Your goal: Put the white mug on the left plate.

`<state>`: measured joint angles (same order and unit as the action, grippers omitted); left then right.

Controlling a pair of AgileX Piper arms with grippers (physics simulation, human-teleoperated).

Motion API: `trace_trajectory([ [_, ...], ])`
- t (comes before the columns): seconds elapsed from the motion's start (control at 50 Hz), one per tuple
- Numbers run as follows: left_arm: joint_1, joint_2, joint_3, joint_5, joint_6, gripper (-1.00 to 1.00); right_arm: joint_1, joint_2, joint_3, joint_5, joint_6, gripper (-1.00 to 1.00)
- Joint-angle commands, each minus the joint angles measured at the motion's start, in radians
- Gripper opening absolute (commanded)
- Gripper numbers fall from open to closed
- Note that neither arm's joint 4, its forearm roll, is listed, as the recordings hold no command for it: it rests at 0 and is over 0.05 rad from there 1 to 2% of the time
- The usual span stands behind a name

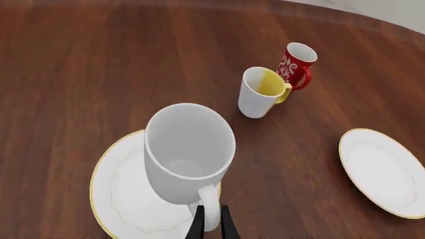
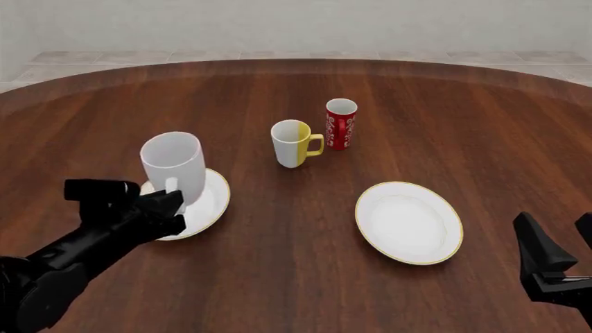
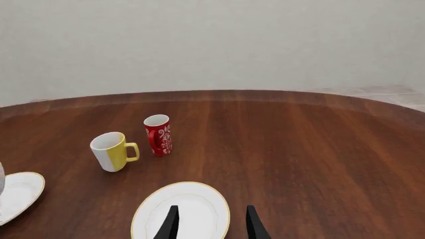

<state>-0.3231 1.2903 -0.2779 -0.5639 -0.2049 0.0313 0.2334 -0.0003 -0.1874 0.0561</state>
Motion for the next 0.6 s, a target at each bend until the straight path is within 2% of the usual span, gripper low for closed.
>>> trace_trajectory([
  [0.02,0.003,0.054,0.005,-0.052,0.003,-1.0,0.0,0.0,0.0,0.0,0.001,1.0],
  [0.6,0.015,0.121,0.015,-0.112,-0.002,-1.0,0.0,-0.002,0.0,0.002,0.003,1.0],
])
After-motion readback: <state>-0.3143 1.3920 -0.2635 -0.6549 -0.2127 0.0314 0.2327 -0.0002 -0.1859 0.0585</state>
